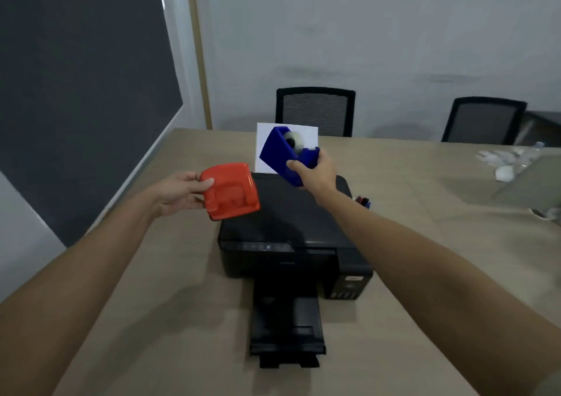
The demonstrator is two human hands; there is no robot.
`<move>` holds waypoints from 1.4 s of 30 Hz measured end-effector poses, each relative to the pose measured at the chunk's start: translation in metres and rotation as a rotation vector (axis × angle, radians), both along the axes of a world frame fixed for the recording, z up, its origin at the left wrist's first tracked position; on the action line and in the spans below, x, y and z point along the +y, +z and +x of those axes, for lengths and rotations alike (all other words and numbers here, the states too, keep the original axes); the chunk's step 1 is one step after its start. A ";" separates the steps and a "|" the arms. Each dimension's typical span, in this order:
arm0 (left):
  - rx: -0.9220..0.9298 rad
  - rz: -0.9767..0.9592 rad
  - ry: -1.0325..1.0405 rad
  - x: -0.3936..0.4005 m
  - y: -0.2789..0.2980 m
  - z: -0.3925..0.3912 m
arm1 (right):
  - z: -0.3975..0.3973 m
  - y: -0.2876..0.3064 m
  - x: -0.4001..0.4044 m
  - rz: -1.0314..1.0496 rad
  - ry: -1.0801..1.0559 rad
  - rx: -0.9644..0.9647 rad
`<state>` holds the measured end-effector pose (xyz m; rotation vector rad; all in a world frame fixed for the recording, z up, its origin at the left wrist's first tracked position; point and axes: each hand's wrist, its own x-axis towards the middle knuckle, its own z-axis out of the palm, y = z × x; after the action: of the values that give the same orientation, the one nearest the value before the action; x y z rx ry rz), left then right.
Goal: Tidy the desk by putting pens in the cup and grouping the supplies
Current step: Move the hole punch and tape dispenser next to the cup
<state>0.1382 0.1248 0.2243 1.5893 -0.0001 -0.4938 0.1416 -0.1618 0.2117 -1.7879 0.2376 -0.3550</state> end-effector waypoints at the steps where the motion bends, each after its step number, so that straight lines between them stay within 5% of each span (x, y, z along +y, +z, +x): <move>1: 0.001 -0.002 -0.016 -0.022 0.002 -0.003 | -0.008 0.001 -0.026 0.010 -0.020 0.002; 9: 0.045 0.016 -0.201 -0.224 -0.004 -0.041 | -0.078 -0.019 -0.235 0.051 -0.184 0.070; 18: 0.097 0.061 -0.307 -0.376 -0.049 -0.101 | -0.141 -0.097 -0.346 0.089 -0.382 0.247; 26: 0.281 0.236 -0.151 -0.441 -0.171 -0.120 | -0.177 -0.167 -0.372 0.012 -0.460 0.374; 31: 0.208 0.464 -0.063 -0.447 -0.238 -0.106 | -0.187 -0.192 -0.368 -0.007 -0.441 0.395; 42: 0.001 0.677 0.065 -0.453 -0.240 -0.133 | -0.201 -0.230 -0.348 -0.023 -0.451 0.415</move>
<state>0.0053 -0.3281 -0.0153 2.2417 0.2412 -0.4687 -0.0589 -0.5096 -0.0180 -1.8093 0.9417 -0.2980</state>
